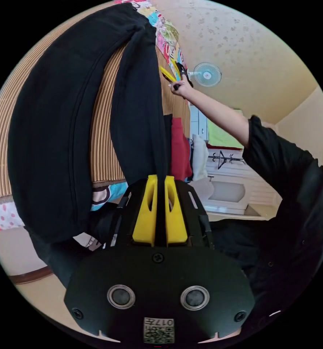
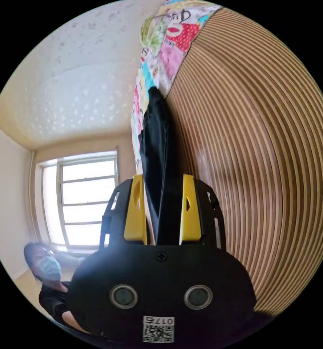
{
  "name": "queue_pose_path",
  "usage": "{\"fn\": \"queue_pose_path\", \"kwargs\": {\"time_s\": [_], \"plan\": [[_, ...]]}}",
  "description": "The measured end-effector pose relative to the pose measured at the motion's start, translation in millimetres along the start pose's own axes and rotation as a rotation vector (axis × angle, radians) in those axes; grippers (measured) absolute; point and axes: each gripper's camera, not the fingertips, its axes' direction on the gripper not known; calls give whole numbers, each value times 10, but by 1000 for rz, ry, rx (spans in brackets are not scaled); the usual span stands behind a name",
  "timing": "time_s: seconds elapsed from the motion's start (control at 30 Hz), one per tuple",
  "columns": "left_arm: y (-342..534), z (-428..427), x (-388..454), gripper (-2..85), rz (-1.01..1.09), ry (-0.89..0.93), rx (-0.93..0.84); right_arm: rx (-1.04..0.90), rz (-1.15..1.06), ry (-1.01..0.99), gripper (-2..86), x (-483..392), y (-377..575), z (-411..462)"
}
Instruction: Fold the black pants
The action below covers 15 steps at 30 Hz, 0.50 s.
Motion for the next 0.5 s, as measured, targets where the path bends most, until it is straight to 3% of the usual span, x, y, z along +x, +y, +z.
{"fn": "queue_pose_path", "kwargs": {"time_s": [0.13,0.33,0.4,0.5], "plan": [[-53,-45,-111,35,20,26,23,102,9,65,140,18,-474,534],[-80,-193,-361,31,19,184,110,70,-135,532,49,-683,-1124,1550],[-25,-280,-459,28,-14,247,178,148,-387,933,37,-1523,-984,2099],[83,-466,-609,24,-103,406,318,141,-714,929,31,-2387,-537,2892]]}}
